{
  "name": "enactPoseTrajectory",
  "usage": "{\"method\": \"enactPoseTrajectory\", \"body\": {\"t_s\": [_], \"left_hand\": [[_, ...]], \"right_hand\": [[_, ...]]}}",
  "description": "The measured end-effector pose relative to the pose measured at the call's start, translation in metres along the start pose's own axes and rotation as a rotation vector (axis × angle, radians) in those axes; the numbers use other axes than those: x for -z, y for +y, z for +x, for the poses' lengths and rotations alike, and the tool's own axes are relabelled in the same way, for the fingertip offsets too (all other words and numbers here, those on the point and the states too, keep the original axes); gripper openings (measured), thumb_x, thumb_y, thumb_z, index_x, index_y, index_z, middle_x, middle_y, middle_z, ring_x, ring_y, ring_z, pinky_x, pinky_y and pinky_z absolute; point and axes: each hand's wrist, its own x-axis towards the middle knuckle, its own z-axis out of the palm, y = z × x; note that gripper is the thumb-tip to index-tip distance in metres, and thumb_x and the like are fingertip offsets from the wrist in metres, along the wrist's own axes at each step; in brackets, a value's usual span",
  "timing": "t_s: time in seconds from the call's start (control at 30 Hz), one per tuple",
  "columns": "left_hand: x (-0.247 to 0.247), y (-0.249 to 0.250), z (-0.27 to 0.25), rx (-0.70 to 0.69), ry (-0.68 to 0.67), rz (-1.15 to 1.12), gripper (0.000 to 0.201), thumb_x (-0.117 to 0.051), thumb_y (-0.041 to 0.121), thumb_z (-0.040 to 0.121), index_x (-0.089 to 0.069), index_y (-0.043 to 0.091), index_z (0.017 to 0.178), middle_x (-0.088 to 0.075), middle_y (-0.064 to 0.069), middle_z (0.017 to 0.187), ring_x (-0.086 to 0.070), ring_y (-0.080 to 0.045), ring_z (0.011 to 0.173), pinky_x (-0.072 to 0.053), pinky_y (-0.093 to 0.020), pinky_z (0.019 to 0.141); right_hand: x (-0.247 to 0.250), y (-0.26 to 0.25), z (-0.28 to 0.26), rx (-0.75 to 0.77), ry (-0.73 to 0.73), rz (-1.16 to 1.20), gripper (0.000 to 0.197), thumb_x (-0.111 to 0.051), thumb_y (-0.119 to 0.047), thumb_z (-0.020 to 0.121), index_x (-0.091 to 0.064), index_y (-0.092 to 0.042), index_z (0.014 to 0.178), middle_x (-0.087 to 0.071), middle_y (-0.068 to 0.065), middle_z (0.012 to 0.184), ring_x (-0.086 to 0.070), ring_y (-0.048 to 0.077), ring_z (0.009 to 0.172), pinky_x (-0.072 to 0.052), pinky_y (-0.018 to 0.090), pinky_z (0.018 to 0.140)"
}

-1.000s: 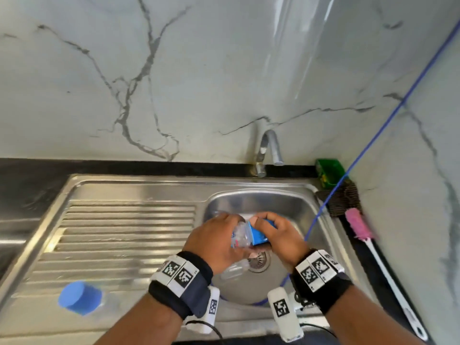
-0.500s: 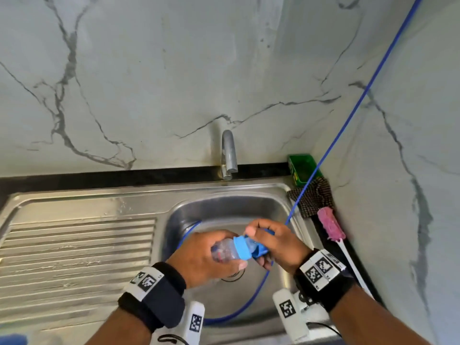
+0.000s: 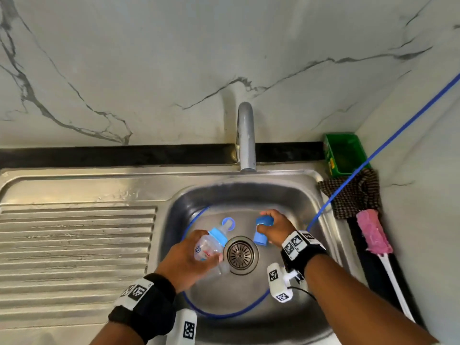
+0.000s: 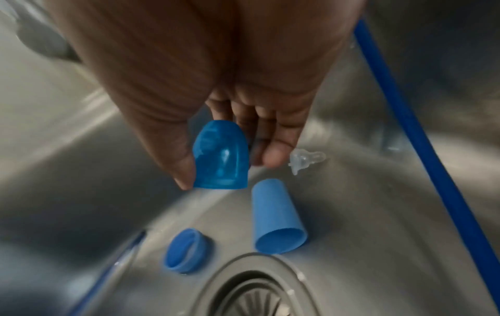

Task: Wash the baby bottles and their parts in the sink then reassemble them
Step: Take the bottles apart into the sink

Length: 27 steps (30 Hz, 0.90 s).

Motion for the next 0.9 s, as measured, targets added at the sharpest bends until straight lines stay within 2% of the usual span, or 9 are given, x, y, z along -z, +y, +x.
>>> {"method": "enactPoseTrajectory", "body": {"t_s": [0.13,0.23,0.4,0.47,0.53,0.63,0.7,0.83,0.9], "left_hand": [[-0.006,-0.009,0.023,0.045,-0.002,0.029,0.047,-0.08,0.049,0.077,-0.05,0.045,0.112,-0.069,0.011,0.102,-0.067,-0.003,0.088,-0.054,-0.02,0.08],[-0.007,-0.01,0.035,0.047,0.0,0.02,0.052,-0.083,0.049,0.073,-0.053,0.041,0.115,-0.067,0.015,0.102,-0.064,0.004,0.09,-0.045,-0.004,0.069],[-0.006,-0.001,0.035,0.013,0.016,0.034,0.054,-0.086,0.047,0.071,-0.053,0.036,0.112,-0.066,0.016,0.097,-0.064,0.005,0.083,-0.045,-0.004,0.068],[-0.006,0.003,0.031,-0.006,0.023,0.021,0.054,-0.087,0.044,0.071,-0.05,0.036,0.11,-0.066,0.016,0.093,-0.063,0.006,0.079,-0.048,-0.008,0.068],[-0.006,0.011,0.021,-0.052,0.03,-0.007,0.054,-0.088,0.038,0.071,-0.049,0.034,0.109,-0.066,0.014,0.093,-0.063,0.007,0.077,-0.048,-0.01,0.067],[-0.01,0.022,0.009,-0.143,0.024,-0.028,0.056,-0.09,0.027,0.07,-0.052,0.03,0.111,-0.067,0.01,0.091,-0.063,0.002,0.074,-0.046,-0.009,0.066],[-0.013,0.028,-0.002,-0.21,0.009,-0.035,0.06,-0.091,0.026,0.067,-0.054,0.032,0.114,-0.068,0.006,0.097,-0.063,-0.001,0.078,-0.047,-0.01,0.071],[-0.016,0.034,-0.018,-0.374,0.028,0.035,0.064,-0.083,0.043,0.066,-0.053,0.038,0.122,-0.059,0.011,0.122,-0.06,-0.003,0.106,-0.05,-0.022,0.092],[-0.015,0.038,-0.033,-0.439,0.042,-0.011,0.059,-0.078,0.048,0.071,-0.052,0.04,0.123,-0.057,0.013,0.125,-0.058,-0.005,0.112,-0.049,-0.021,0.093]], "right_hand": [[-0.006,0.006,0.028,-0.004,0.05,-0.213,0.076,-0.086,-0.025,0.077,-0.047,-0.013,0.14,-0.061,0.01,0.13,-0.061,0.03,0.117,-0.042,0.026,0.096],[-0.007,0.013,0.047,-0.04,0.09,-0.222,0.073,-0.086,-0.025,0.077,-0.049,-0.01,0.138,-0.06,0.015,0.133,-0.06,0.031,0.119,-0.043,0.029,0.1],[0.005,0.009,0.043,-0.07,0.158,-0.281,0.055,-0.078,-0.026,0.086,-0.055,-0.009,0.133,-0.059,0.017,0.133,-0.058,0.032,0.121,-0.042,0.032,0.102],[0.01,-0.005,0.025,0.027,0.252,-0.181,0.037,-0.075,-0.03,0.088,-0.066,-0.01,0.119,-0.068,0.014,0.118,-0.064,0.03,0.109,-0.047,0.033,0.096],[0.014,-0.027,-0.009,0.103,0.214,0.052,0.026,-0.073,-0.039,0.089,-0.07,-0.016,0.102,-0.073,0.006,0.1,-0.068,0.023,0.09,-0.054,0.036,0.086],[0.017,-0.054,-0.062,0.085,-0.071,0.357,0.038,-0.064,-0.056,0.086,-0.068,-0.019,0.094,-0.07,0.004,0.082,-0.063,0.015,0.065,-0.055,0.035,0.062],[0.016,-0.061,-0.092,0.105,-0.188,0.377,0.044,-0.066,-0.059,0.086,-0.068,-0.016,0.096,-0.068,0.006,0.072,-0.064,0.018,0.06,-0.052,0.031,0.054],[0.017,-0.067,-0.136,0.138,-0.227,0.37,0.045,-0.069,-0.05,0.089,-0.063,-0.007,0.077,-0.064,0.011,0.058,-0.057,0.02,0.044,-0.043,0.025,0.041],[0.02,-0.069,-0.153,0.138,-0.172,0.402,0.055,-0.068,-0.055,0.088,-0.063,-0.003,0.071,-0.062,0.017,0.057,-0.05,0.023,0.039,-0.037,0.025,0.037]]}}
